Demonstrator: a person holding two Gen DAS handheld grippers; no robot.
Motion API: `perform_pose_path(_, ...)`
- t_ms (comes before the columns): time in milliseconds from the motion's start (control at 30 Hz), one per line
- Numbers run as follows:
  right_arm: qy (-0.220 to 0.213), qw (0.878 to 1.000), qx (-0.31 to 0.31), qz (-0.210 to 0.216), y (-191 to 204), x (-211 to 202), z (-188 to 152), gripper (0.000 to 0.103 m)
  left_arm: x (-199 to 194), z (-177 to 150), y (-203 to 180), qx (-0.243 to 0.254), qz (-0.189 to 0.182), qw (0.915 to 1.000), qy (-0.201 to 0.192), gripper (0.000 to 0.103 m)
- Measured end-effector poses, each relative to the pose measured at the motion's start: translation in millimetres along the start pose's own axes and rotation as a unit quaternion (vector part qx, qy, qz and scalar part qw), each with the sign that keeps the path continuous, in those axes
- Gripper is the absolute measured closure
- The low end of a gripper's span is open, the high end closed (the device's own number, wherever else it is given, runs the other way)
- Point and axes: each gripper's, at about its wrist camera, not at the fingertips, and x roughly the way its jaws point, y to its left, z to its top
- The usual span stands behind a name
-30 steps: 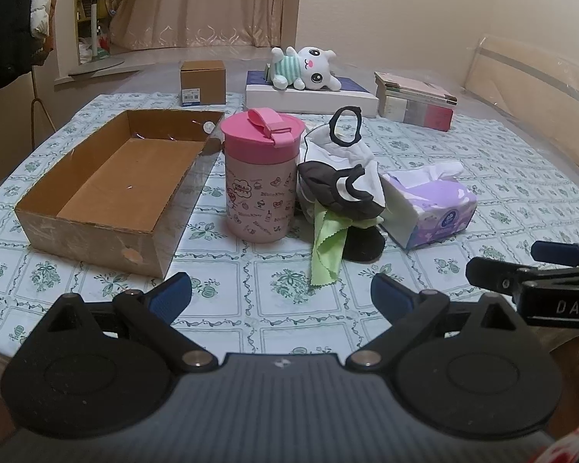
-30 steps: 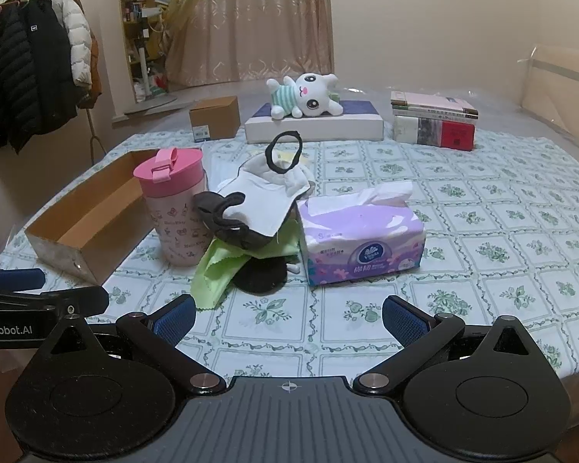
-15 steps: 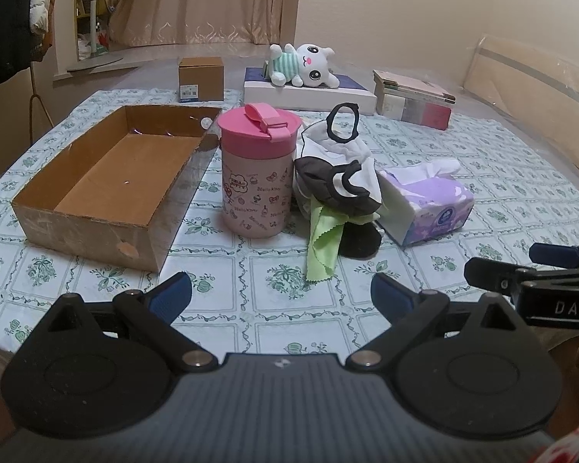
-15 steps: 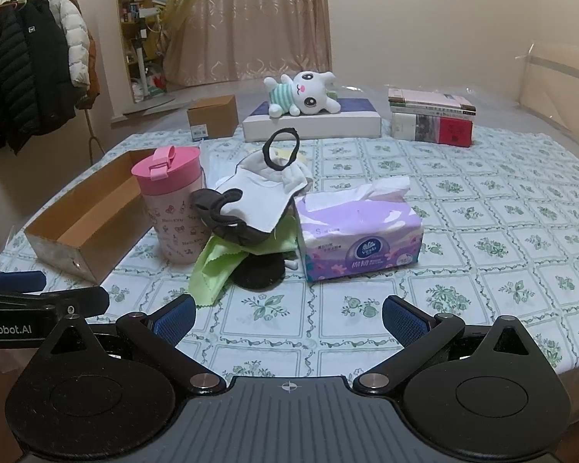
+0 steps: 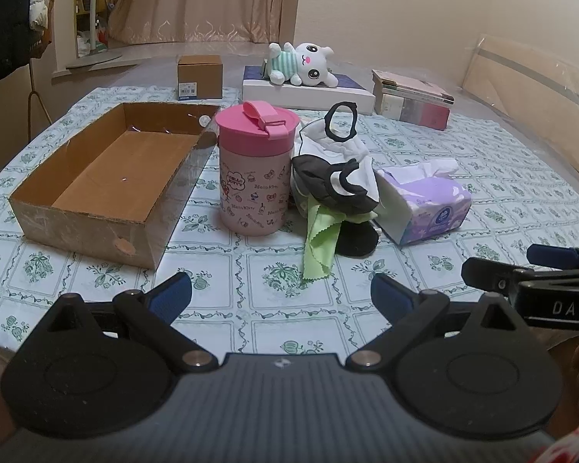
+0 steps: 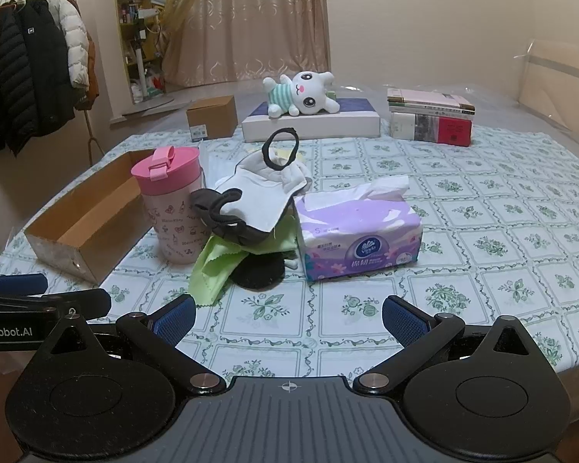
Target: Organize soft objects
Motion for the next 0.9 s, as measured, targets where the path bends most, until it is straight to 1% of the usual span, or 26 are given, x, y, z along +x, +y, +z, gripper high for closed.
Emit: perform_pose_path(900,0.001,1.0,0.001,0.0,-0.7,0.7,-0.6,0.001,1.2,-1.4,0.8,-0.005,-0.002,1.0,0.002,0.005)
